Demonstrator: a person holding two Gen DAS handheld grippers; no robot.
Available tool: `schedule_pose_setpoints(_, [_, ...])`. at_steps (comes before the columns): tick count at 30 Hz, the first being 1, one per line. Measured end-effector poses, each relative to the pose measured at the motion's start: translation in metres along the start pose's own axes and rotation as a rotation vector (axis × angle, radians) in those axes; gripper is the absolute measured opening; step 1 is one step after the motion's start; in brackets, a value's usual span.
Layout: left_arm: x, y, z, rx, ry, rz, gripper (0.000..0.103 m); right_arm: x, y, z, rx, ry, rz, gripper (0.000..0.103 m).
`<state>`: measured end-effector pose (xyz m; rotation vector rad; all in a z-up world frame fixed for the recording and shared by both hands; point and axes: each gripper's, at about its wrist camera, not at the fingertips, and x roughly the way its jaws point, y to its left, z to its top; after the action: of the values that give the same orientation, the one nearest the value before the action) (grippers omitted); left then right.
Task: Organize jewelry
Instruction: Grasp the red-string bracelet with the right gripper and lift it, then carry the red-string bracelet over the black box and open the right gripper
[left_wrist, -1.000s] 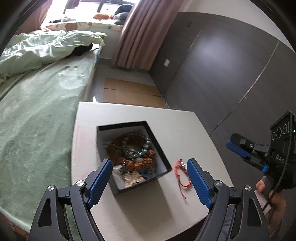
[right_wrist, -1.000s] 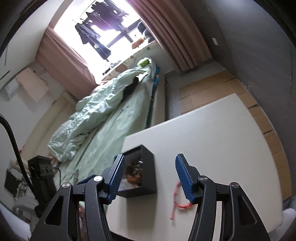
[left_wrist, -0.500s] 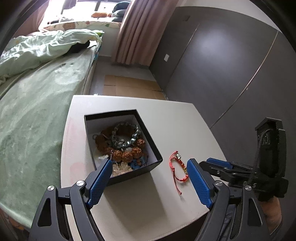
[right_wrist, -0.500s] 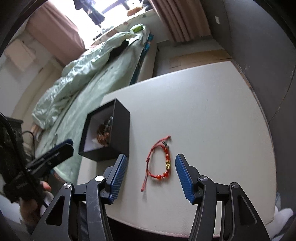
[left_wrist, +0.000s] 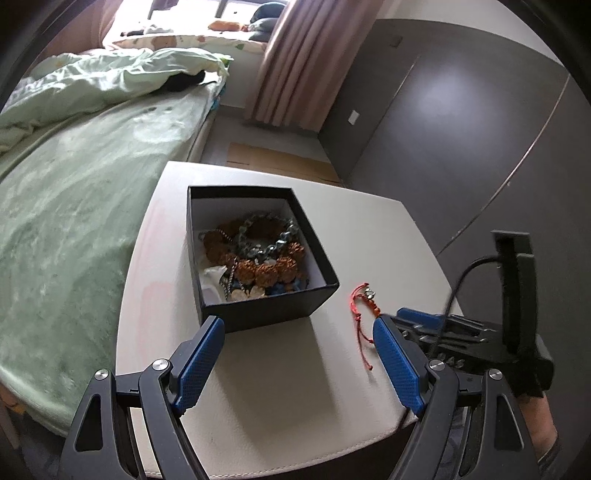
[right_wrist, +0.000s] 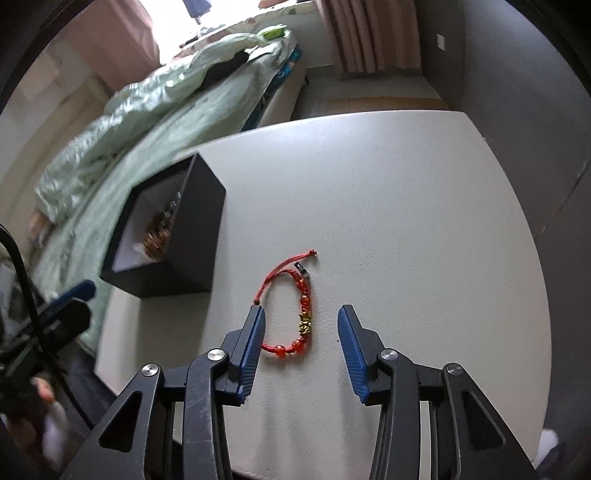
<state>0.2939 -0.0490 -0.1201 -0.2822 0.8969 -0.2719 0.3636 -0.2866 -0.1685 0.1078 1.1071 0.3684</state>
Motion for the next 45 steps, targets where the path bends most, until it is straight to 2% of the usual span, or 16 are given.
schedule_pose_setpoints(3, [0.002,0.002,-0.002,-0.007,-0.002,0.007,0.083,0.013,0.006,-0.002,-0.056,0.037,-0.056,0.030])
schedule_pose_setpoints(5, [0.003,0.002,-0.003,-0.010,-0.005,0.007,0.083,0.014,0.011,-0.002,-0.105,0.014,-0.095,0.025])
schedule_pose_setpoints(7, [0.005,0.000,-0.002,-0.003,-0.004,0.009,0.083,0.014,0.011,-0.004,-0.132,0.001,-0.135,0.010])
schedule_pose_setpoints(10, [0.008,-0.008,-0.003,0.019,0.000,-0.003,0.083,0.009,-0.001,-0.004,-0.091,0.003,-0.081,0.009])
schedule_pose_setpoints(18, [0.023,-0.036,-0.005,0.085,0.022,-0.041,0.083,-0.022,-0.030,-0.009,0.000,-0.068,0.111,0.009])
schedule_pose_setpoints(22, [0.026,-0.047,-0.005,0.110,0.023,-0.055,0.083,-0.033,-0.040,-0.011,0.044,-0.097,0.147,0.009])
schedule_pose_setpoints(30, [0.035,-0.073,-0.002,0.190,0.027,-0.074,0.081,-0.057,-0.060,-0.017,0.135,-0.182,0.289,0.009])
schedule_pose_setpoints(34, [0.050,-0.087,0.001,0.233,0.047,-0.074,0.071,-0.074,-0.078,-0.021,0.206,-0.258,0.308,0.009])
schedule_pose_setpoints(36, [0.057,-0.091,0.001,0.245,0.055,-0.070,0.061,-0.079,-0.088,-0.023,0.251,-0.286,0.309,0.009])
schedule_pose_setpoints(45, [0.097,-0.101,0.004,0.277,0.090,0.011,0.038,-0.086,-0.112,-0.026,0.346,-0.339,0.321,0.009])
